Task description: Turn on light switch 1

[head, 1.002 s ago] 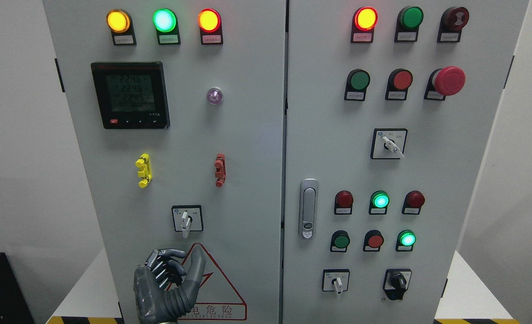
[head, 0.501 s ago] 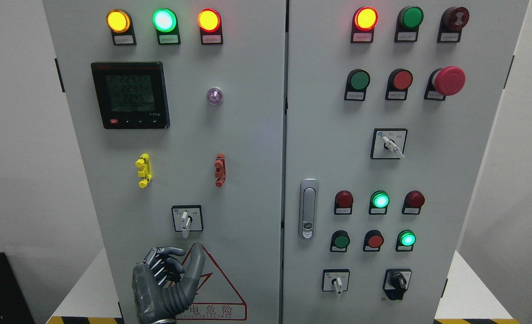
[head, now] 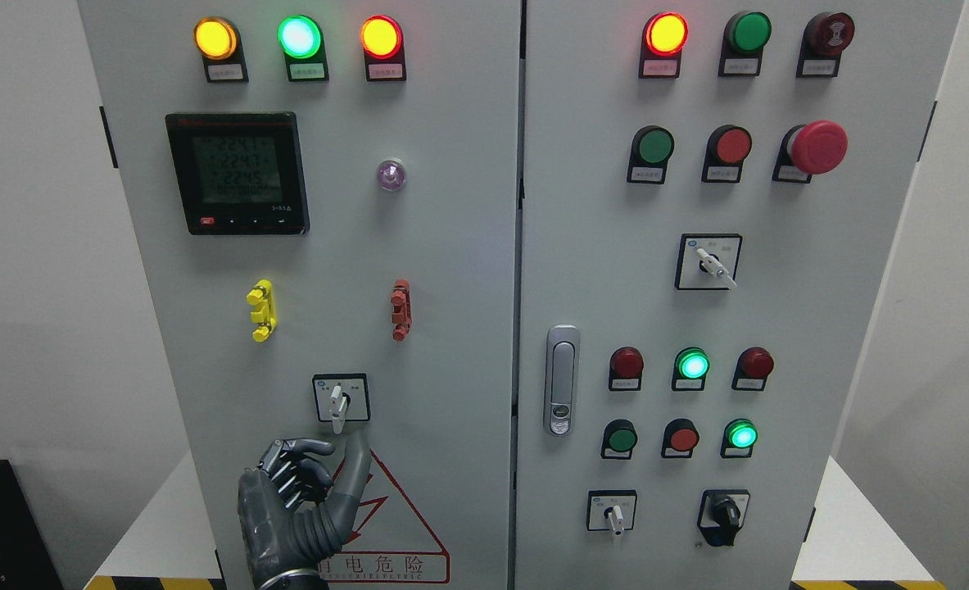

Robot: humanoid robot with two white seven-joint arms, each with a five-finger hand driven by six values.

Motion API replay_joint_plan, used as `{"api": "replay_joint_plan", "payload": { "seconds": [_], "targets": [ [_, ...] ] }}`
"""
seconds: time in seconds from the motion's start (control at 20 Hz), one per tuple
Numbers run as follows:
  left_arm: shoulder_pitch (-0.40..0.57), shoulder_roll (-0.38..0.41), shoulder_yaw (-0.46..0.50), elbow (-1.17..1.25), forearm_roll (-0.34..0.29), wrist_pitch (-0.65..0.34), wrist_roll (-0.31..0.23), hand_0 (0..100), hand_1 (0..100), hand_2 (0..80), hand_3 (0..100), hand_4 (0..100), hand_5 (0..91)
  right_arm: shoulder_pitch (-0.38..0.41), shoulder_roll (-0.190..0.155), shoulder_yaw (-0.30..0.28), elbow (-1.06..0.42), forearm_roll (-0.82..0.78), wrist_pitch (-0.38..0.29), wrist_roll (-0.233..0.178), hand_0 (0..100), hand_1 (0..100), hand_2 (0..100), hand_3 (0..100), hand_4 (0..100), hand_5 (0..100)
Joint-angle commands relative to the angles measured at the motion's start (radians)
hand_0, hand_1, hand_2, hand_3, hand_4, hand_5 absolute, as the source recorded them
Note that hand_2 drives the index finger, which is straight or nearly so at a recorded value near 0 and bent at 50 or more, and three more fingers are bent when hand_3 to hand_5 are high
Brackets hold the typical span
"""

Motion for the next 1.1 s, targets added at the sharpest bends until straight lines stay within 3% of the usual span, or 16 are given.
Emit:
{"api": "replay_joint_plan", "payload": {
  "seconds": [0.0,1.05],
  "targets": [
    [-0.011,-0.004,0.013,-0.002,-0.014,0.011,0.002,12,74,62.4,93,95,85.4,0.000,-0.001,-0.001,0.000,0.000,0.000,0.001,0,0,0,0,0,0],
    [-0.031,-0.008,0.027,0.002,-0.010,0.027,0.000,10,73,62.7,93,95,85.4,0.000,0.000,0.001,0.000,0.000,0.000,0.001,0,0,0,0,0,0]
  ]
}}
